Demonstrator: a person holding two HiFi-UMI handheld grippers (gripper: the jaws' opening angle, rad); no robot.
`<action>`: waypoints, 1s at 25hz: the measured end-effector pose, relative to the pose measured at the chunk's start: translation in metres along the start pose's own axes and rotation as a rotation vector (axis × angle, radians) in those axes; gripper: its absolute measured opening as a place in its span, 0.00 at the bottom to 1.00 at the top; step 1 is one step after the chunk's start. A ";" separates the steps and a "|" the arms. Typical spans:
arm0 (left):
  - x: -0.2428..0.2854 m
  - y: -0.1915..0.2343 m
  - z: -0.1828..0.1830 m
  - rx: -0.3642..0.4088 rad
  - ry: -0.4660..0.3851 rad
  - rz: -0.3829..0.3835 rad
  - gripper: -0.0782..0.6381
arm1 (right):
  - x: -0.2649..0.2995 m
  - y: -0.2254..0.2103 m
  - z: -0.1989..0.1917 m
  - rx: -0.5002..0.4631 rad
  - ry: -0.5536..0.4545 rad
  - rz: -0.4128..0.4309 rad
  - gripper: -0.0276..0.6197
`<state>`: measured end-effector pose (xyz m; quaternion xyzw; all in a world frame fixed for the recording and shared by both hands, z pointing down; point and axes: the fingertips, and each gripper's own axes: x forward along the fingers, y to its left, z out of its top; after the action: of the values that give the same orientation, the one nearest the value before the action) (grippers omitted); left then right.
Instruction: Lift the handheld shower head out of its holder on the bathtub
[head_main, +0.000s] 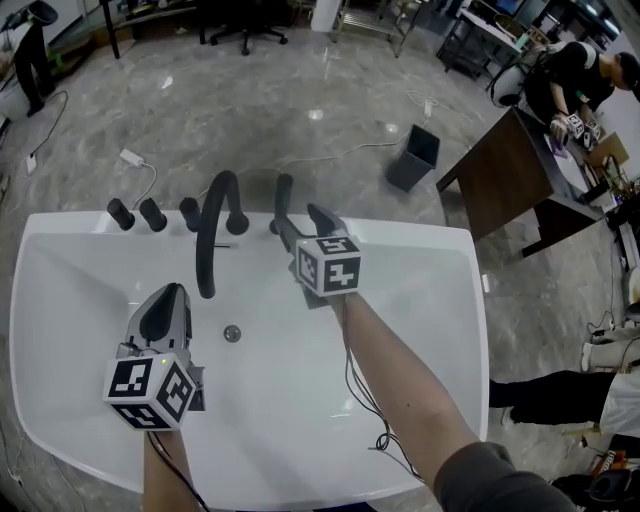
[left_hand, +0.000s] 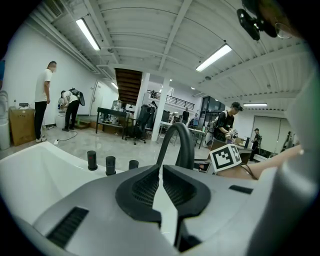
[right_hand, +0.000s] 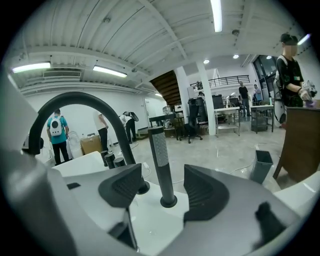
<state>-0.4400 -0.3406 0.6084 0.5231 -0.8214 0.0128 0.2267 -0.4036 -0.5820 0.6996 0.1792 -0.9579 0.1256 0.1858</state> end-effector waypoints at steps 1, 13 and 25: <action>0.001 0.002 -0.001 0.002 -0.001 0.002 0.15 | 0.005 0.000 -0.001 -0.006 -0.002 0.000 0.43; 0.009 0.008 -0.025 -0.025 0.004 0.000 0.15 | 0.046 -0.001 0.009 -0.083 -0.024 -0.015 0.43; 0.001 0.012 -0.023 -0.031 -0.003 0.002 0.15 | 0.055 0.006 0.008 -0.168 0.029 -0.020 0.27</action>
<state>-0.4425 -0.3300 0.6321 0.5188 -0.8224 -0.0004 0.2335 -0.4562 -0.5955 0.7130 0.1706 -0.9605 0.0456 0.2153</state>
